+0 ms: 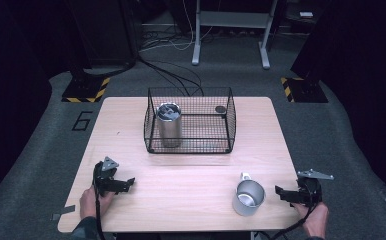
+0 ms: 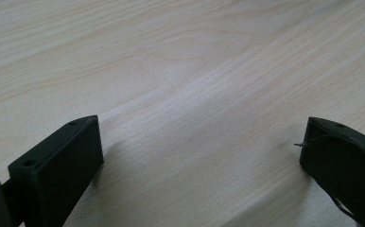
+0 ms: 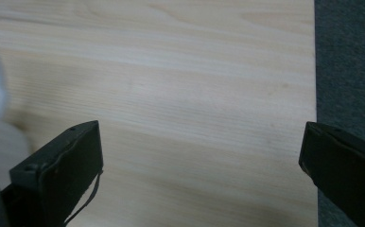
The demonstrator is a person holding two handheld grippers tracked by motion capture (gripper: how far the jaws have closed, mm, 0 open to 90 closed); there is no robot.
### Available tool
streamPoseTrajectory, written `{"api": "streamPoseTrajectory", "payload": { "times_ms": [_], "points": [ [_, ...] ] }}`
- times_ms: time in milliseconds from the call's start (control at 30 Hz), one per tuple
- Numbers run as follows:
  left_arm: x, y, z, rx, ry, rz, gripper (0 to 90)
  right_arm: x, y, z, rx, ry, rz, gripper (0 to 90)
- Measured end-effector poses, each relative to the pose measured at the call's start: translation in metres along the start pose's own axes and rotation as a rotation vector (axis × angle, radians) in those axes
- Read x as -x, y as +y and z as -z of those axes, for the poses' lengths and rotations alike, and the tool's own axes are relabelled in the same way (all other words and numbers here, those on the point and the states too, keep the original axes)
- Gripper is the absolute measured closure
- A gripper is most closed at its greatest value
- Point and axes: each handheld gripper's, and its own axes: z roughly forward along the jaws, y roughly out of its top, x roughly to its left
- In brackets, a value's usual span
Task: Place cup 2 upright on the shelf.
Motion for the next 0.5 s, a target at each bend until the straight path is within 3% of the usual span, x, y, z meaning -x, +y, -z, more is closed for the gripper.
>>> {"api": "streamPoseTrajectory", "payload": {
  "times_ms": [33,233,500],
  "points": [
    [0.0,0.0,0.0,-0.001,0.0,-0.001,0.0,-0.005,0.005,0.011,0.016,0.027,0.0,0.1],
    [0.0,0.0,0.0,0.001,0.0,0.0,0.0,-0.023,0.013,0.035,0.054,0.104,-0.004,0.1],
    [0.0,0.0,0.0,0.0,0.0,-0.001,0.0,-0.06,0.022,0.06,0.08,0.185,0.08,0.0]
  ]
}}
